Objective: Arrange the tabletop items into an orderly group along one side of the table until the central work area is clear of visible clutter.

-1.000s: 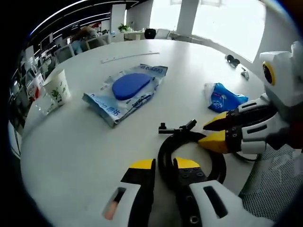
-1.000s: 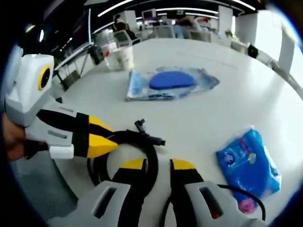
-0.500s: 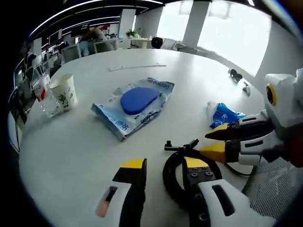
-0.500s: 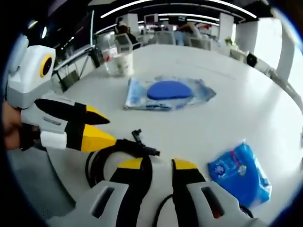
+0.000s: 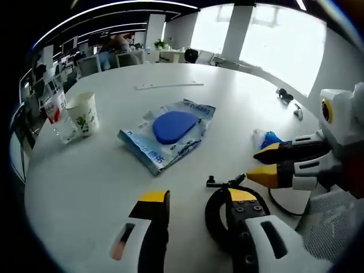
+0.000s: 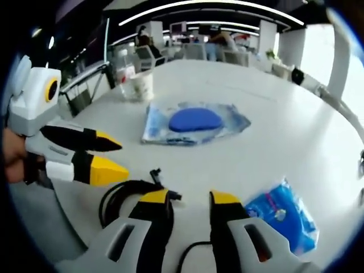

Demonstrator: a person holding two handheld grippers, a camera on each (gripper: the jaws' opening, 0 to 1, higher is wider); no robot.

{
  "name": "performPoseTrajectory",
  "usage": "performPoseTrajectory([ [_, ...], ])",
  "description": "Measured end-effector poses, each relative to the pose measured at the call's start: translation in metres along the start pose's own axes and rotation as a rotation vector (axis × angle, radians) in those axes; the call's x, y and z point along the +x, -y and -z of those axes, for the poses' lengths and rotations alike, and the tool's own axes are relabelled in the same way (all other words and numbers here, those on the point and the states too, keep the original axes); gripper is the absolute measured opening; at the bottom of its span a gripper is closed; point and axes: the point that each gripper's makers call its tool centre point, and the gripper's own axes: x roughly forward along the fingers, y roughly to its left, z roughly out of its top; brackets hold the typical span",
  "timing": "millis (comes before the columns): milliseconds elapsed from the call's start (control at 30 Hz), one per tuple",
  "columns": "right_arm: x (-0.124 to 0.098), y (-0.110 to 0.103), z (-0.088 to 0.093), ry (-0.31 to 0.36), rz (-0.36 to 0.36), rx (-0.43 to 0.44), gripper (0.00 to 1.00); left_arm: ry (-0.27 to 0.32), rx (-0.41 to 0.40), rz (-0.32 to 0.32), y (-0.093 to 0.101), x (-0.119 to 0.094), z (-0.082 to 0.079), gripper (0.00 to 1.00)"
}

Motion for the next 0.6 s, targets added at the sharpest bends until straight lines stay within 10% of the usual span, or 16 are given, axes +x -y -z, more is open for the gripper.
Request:
performPoseTrajectory([
  [600,0.011,0.024,-0.022,0.020,0.025,0.018,0.28,0.016,-0.035,-0.027,-0.018,0.007,-0.012,0.40],
])
